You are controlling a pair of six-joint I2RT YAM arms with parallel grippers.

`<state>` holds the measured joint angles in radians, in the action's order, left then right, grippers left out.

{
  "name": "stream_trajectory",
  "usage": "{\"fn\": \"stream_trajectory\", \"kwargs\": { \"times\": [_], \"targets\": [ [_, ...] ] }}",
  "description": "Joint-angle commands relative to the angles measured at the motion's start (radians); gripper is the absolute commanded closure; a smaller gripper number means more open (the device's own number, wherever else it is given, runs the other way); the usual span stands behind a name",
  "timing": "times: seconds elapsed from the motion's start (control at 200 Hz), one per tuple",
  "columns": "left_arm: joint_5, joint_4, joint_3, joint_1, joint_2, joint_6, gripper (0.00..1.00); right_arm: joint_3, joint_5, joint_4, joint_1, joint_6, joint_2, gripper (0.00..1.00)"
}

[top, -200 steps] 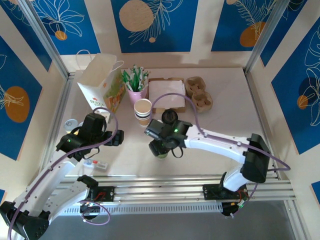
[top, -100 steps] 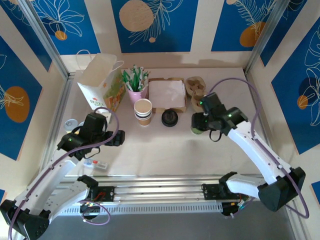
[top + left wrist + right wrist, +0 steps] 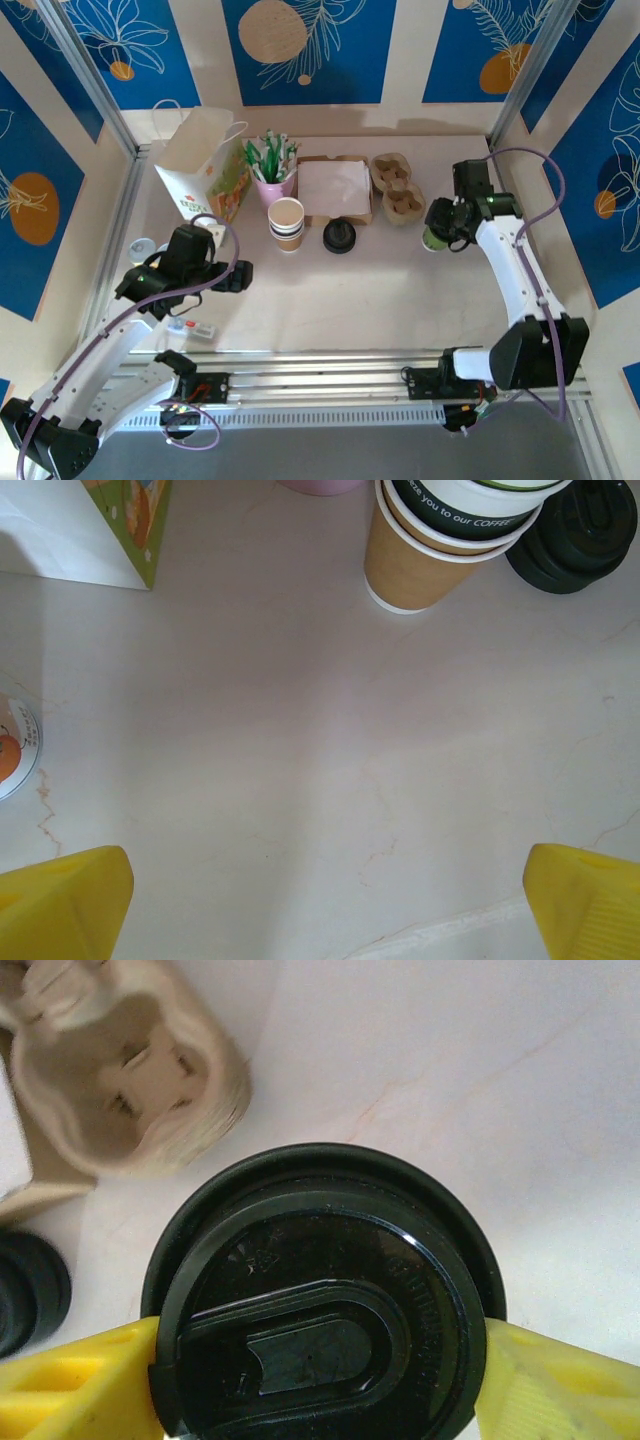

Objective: Pack the takeout coffee

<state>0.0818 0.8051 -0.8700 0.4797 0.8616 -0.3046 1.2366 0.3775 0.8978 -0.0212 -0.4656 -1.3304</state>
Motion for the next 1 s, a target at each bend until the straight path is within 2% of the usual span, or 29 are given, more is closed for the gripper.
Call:
{"fn": "stream_trajectory", "kwargs": {
  "times": [0.0, 0.205, 0.425, 0.77, 0.99],
  "targets": [
    [-0.023, -0.007, 0.011, -0.01, -0.003, 0.017, 0.0, 0.072, 0.005, -0.042, 0.041, -0.039, -0.044, 0.28],
    [-0.024, -0.008, 0.013, -0.009, -0.013, 0.018, 0.0, 0.198, 0.089, -0.02, 0.081, -0.025, -0.214, 0.27],
    [-0.025, -0.009, 0.016, -0.009, -0.019, 0.02, 0.0, 0.274, 0.064, 0.014, 0.14, -0.031, -0.371, 0.26],
    [-0.02, -0.009, 0.016, -0.009, -0.015, 0.024, 0.0, 0.374, 0.082, 0.057, 0.159, -0.004, -0.516, 0.24],
    [-0.02, -0.009, 0.016, -0.008, -0.01, 0.024, 0.0, 0.373, 0.083, 0.054, 0.161, -0.007, -0.521, 0.2]
  ]
}}
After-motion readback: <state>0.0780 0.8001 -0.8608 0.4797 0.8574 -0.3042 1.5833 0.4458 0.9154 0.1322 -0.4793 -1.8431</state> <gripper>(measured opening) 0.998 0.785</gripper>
